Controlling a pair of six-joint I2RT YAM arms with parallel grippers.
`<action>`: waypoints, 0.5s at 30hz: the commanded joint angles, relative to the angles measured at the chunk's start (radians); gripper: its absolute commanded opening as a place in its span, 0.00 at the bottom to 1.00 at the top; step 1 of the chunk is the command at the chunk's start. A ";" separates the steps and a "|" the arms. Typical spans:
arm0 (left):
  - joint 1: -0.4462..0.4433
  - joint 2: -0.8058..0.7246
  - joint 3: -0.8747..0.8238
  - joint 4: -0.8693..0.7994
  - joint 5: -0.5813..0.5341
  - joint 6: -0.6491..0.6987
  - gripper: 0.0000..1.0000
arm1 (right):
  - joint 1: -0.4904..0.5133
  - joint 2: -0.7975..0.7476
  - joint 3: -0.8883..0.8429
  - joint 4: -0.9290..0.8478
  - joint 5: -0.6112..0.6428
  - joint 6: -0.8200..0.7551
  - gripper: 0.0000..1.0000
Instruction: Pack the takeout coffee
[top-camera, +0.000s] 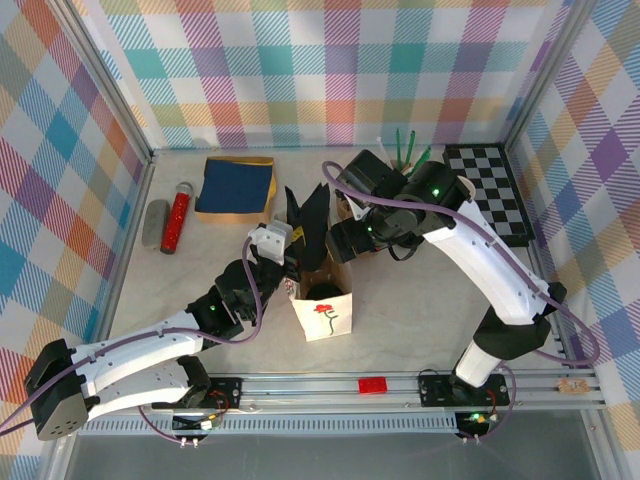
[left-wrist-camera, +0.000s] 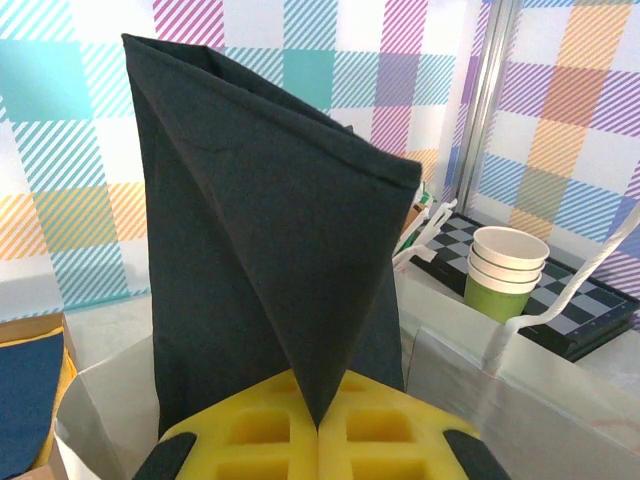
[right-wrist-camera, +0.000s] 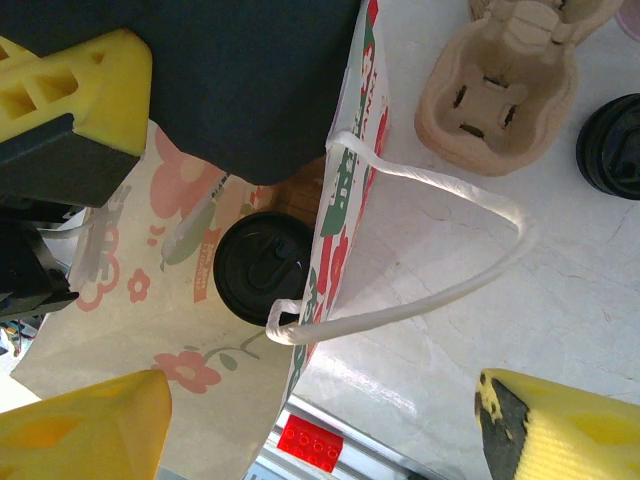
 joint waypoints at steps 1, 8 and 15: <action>-0.013 0.000 -0.009 0.012 -0.017 0.011 0.03 | 0.007 -0.003 0.028 -0.030 -0.001 0.014 0.80; -0.013 0.004 -0.008 0.009 -0.022 0.007 0.30 | 0.010 -0.008 0.028 -0.026 -0.005 0.013 0.80; -0.013 0.003 -0.004 0.009 -0.022 0.006 0.31 | 0.012 -0.013 0.027 -0.026 -0.004 0.013 0.80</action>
